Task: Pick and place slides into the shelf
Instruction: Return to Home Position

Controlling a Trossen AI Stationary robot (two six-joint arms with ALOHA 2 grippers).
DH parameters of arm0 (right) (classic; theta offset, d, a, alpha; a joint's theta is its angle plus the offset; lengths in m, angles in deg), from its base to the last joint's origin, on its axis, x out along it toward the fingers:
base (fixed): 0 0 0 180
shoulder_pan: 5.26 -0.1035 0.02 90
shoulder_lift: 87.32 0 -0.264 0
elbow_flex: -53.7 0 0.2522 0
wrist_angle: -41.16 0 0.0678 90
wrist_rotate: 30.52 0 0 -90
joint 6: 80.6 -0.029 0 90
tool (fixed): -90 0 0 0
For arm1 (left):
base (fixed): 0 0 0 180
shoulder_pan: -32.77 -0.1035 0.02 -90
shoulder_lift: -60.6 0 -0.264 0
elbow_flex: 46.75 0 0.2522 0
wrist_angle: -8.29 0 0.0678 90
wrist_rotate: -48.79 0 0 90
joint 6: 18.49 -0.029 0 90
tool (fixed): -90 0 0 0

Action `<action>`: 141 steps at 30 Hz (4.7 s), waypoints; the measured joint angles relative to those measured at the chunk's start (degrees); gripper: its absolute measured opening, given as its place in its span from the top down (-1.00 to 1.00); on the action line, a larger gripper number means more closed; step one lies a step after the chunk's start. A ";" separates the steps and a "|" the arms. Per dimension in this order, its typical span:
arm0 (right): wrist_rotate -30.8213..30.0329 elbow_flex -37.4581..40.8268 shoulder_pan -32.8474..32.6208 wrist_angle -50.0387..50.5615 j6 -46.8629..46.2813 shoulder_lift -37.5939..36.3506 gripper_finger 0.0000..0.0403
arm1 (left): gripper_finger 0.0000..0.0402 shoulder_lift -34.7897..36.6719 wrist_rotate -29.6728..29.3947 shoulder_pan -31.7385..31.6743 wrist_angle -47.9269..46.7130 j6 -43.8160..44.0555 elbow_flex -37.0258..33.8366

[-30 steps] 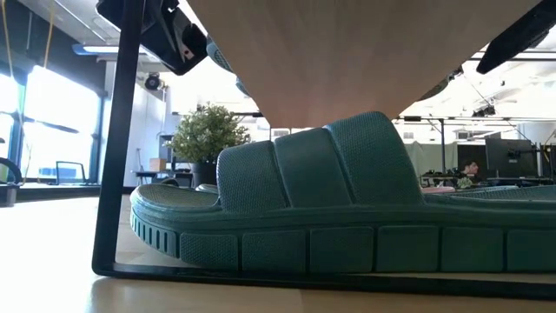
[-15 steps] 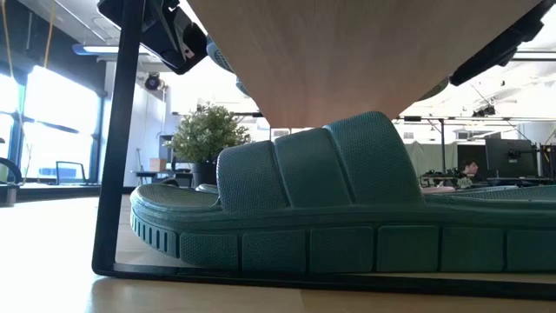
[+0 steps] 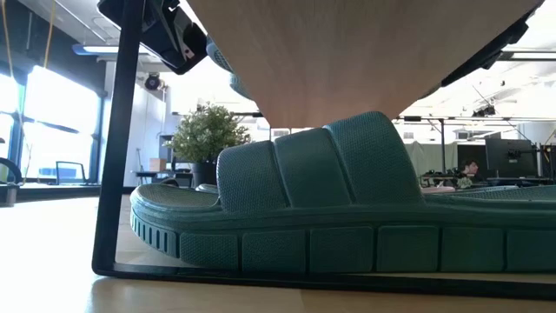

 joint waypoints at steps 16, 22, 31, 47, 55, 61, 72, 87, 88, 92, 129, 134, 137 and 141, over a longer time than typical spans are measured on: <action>0.11 0.04 0.00 7.53 -4.42 -0.11 1.00 | 0.84 -0.02 -1.51 0.00 -0.08 0.46 0.00; 1.29 -0.27 -0.02 8.91 -5.65 -2.60 1.00 | 0.84 1.19 -1.55 -0.02 -0.23 -0.94 -0.02; 4.41 -10.62 -0.02 23.06 -5.75 -6.97 1.00 | 0.84 11.80 -8.48 -0.04 -1.65 -2.64 -0.02; 27.52 -8.94 -2.28 24.39 -21.20 -19.36 1.00 | 0.84 29.10 -16.28 2.02 -0.53 -4.31 -0.11; 33.47 9.08 -8.65 -19.64 -20.26 -24.41 1.00 | 0.84 28.37 -9.35 7.28 36.60 -6.89 -12.49; 30.95 8.47 -6.11 -39.13 0.41 -24.70 1.00 | 0.84 30.03 0.19 -0.08 53.49 -15.46 -13.14; 20.22 -13.52 1.40 -26.87 36.53 -30.34 1.00 | 0.84 35.87 10.26 -25.69 46.22 -23.05 -4.60; 7.83 -17.12 1.88 -23.77 45.48 -46.36 1.00 | 0.84 50.49 8.87 -41.00 32.88 -22.66 -4.50; 7.76 -16.64 1.88 -23.84 45.46 -47.02 1.00 | 0.84 51.49 8.41 -41.30 32.19 -22.68 -4.50; 7.10 -14.55 1.88 -23.71 44.80 -49.29 1.00 | 0.84 55.28 5.97 -41.27 25.67 -22.69 -4.50; 10.89 22.95 1.88 -58.56 32.13 -59.28 1.00 | 0.99 76.76 -2.94 -41.27 -0.06 -17.64 -4.66; 10.91 29.23 1.88 -65.18 29.04 -59.28 1.00 | 0.99 77.79 -3.08 -41.27 -1.14 -17.48 -4.72; 10.89 32.54 1.88 -69.18 27.43 -59.28 1.00 | 1.00 77.79 -3.38 -41.27 -2.31 -17.54 -4.76; 10.78 36.90 1.88 -74.10 24.66 -59.28 1.00 | 1.00 77.77 -3.46 -41.27 -3.51 -17.07 -4.76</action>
